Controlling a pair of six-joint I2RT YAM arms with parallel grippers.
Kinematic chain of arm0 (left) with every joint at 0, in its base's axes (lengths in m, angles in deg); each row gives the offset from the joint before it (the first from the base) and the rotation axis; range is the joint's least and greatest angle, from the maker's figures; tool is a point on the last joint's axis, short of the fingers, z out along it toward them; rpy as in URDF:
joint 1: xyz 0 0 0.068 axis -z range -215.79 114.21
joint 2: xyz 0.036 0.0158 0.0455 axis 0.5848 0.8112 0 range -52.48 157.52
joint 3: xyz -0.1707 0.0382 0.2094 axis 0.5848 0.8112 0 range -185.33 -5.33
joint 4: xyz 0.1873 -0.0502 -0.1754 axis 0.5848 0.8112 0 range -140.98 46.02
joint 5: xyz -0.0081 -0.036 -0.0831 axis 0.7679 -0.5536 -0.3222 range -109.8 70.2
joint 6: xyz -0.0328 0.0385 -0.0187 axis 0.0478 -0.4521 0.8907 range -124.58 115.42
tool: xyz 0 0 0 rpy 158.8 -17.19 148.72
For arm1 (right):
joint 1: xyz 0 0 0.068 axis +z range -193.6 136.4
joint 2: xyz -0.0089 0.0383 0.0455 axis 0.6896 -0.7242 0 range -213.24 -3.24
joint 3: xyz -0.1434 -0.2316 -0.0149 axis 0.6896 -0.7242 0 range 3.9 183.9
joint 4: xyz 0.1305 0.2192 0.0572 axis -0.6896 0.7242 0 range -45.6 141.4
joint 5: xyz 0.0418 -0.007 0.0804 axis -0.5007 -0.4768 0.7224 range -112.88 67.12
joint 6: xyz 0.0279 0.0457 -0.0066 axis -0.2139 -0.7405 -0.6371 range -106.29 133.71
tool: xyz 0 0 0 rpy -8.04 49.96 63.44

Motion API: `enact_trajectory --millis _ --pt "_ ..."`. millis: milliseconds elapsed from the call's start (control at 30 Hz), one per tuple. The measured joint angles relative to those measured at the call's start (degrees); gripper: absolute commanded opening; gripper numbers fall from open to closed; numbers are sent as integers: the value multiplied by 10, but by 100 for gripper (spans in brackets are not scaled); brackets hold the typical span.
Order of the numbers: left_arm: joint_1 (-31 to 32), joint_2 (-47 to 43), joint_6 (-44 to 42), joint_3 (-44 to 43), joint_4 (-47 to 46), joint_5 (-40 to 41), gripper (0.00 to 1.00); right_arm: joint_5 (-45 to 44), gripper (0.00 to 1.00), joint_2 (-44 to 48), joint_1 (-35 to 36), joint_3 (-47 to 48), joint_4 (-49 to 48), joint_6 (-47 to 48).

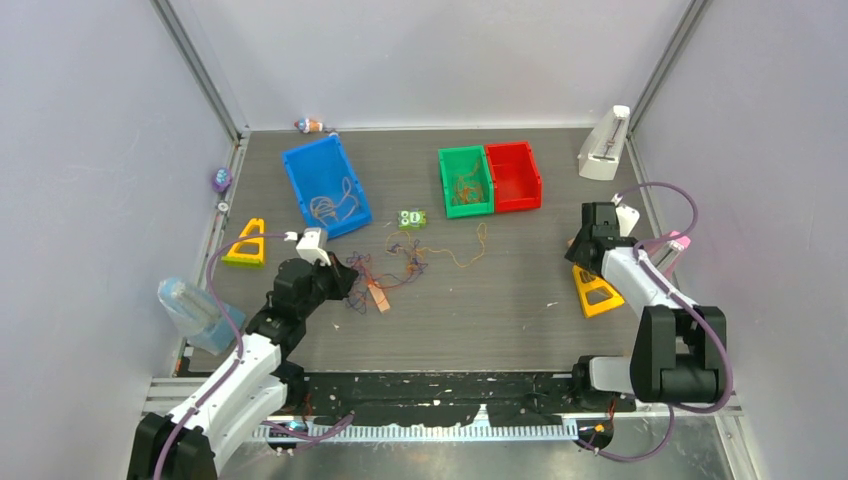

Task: Untangle the cables

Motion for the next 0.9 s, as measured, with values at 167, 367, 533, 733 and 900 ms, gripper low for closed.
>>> enact_trajectory --millis 167,367,533,733,900 --pt "0 0 0 0 -2 -1 1 1 50 -36 0 3 -13 -4" --pt "0 0 0 0 -2 0 1 1 47 -44 0 3 -19 -6" --pt "0 0 0 0 -2 0 1 1 40 -61 0 5 -25 -9" --pt "0 0 0 0 -2 0 1 5 6 -70 0 7 -29 -16" --pt "0 0 0 0 -1 1 1 -3 5 -34 0 9 -6 -16"
